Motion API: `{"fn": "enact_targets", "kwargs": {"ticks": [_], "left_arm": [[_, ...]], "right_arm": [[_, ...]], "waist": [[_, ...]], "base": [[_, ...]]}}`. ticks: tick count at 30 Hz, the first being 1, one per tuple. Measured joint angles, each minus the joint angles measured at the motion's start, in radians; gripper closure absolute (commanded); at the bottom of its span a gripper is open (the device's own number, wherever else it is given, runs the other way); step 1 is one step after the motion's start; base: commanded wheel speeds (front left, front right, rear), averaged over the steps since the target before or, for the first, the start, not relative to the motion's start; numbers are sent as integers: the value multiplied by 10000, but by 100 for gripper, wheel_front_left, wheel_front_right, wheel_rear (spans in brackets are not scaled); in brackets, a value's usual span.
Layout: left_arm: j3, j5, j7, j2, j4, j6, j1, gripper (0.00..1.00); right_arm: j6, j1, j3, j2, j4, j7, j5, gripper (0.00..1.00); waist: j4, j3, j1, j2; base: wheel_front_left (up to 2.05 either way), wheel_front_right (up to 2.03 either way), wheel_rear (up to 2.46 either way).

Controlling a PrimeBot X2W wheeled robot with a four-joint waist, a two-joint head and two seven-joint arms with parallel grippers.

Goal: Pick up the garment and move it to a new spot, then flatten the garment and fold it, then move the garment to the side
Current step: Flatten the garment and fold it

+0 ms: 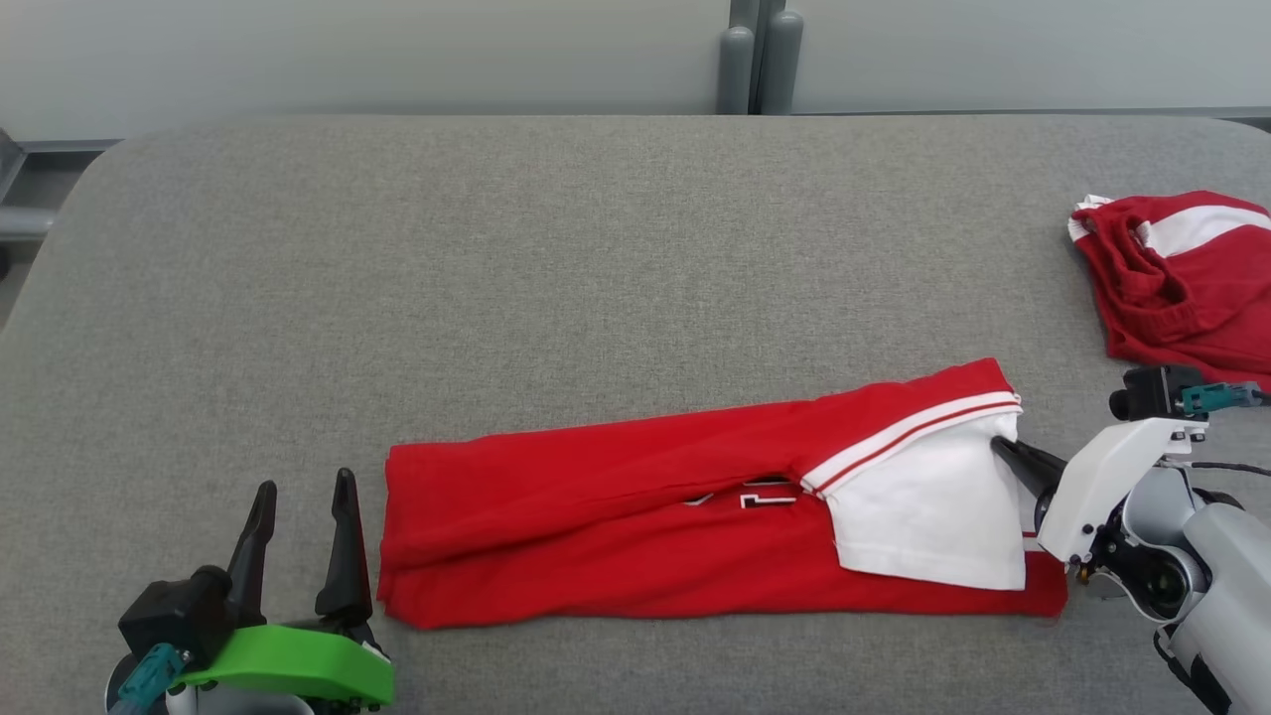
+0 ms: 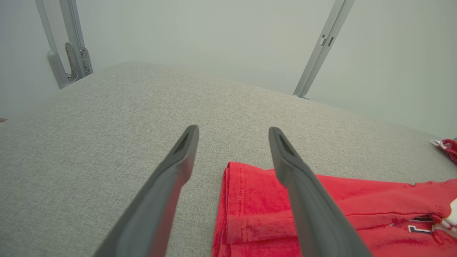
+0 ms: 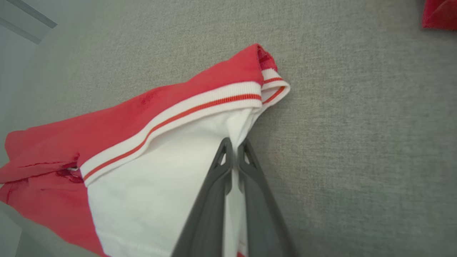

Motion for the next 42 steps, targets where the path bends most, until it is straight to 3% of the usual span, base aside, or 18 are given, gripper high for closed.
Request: {"fn": "enact_targets", "kwargs": {"ticks": [21,26,42], "left_arm": [[36,79,0,-4,-234,0,387,0],[-117,104,0,-25,-242,-2,388,0],[-232,104,-2,-199,-194,-2,388,0]], "right_arm": [[33,-416,-583,-1526,142,-192,165,100],[33,-420,-479,-1375,-245,-186,370,100],[33,-628,1415,-589,-3507,625,861,100]], "waist": [[-949,-381,0,0],[-1080,-421,0,0],[-1162,-623,0,0]], "base": [[0,0,0],[0,0,0],[0,0,0]]}}
